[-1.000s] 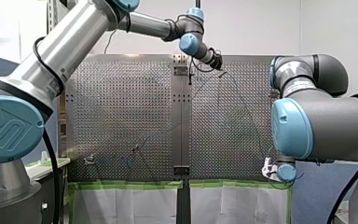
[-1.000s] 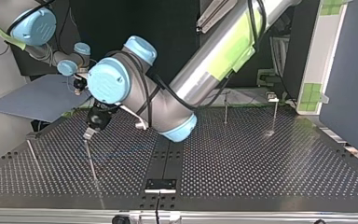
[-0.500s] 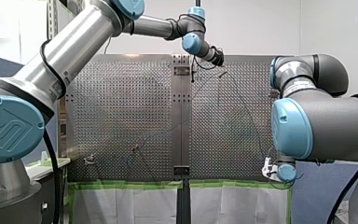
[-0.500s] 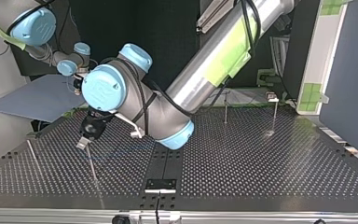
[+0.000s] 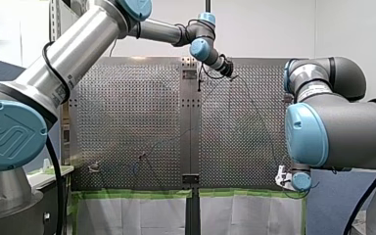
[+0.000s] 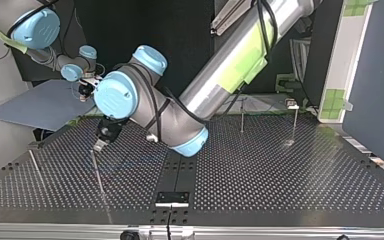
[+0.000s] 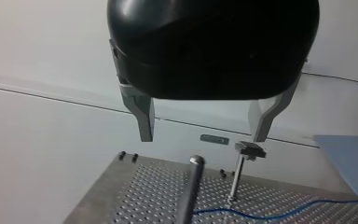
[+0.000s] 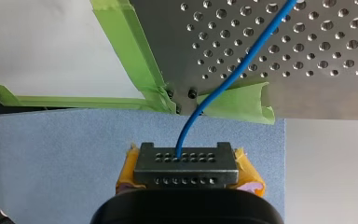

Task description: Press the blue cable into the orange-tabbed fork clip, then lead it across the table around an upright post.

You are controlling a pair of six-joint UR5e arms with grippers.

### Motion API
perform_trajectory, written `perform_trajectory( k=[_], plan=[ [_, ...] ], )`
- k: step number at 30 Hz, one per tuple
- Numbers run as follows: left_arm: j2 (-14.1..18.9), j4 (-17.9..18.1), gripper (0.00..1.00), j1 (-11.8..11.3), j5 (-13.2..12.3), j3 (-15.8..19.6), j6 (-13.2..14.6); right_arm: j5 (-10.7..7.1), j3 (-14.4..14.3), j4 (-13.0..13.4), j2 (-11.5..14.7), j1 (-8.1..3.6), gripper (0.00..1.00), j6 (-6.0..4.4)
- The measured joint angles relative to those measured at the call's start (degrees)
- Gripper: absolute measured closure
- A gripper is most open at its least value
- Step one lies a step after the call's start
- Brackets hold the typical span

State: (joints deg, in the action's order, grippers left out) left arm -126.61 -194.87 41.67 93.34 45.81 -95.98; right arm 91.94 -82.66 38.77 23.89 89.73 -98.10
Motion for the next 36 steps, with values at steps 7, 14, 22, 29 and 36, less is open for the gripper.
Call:
perform_trajectory(
  k=[7, 14, 22, 29, 36],
  plan=[
    [0.01, 0.42, 0.00, -0.04, 0.68, 0.47, 0.33, -0.07, 0.01, 0.00, 0.00, -0.02, 1.00, 0.00],
    [0.03, 0.80, 0.00, 0.21, 1.21, 0.46, 0.36, -0.28, 0.00, 0.00, -0.01, -0.03, 1.00, -0.55],
    [0.02, -0.03, 0.00, 0.47, 2.82, 0.42, 0.53, -0.37, 0.02, 0.00, -0.01, 0.01, 1.00, -0.70],
    [0.04, -1.67, 0.00, 0.60, 5.83, 0.45, 1.09, -0.43, 0.02, 0.00, 0.00, 0.07, 1.00, -0.70],
    [0.09, -1.71, 0.00, 0.82, 9.37, 0.46, 1.38, -0.44, 0.00, 0.00, 0.03, 0.07, 1.00, -0.71]
  ],
)
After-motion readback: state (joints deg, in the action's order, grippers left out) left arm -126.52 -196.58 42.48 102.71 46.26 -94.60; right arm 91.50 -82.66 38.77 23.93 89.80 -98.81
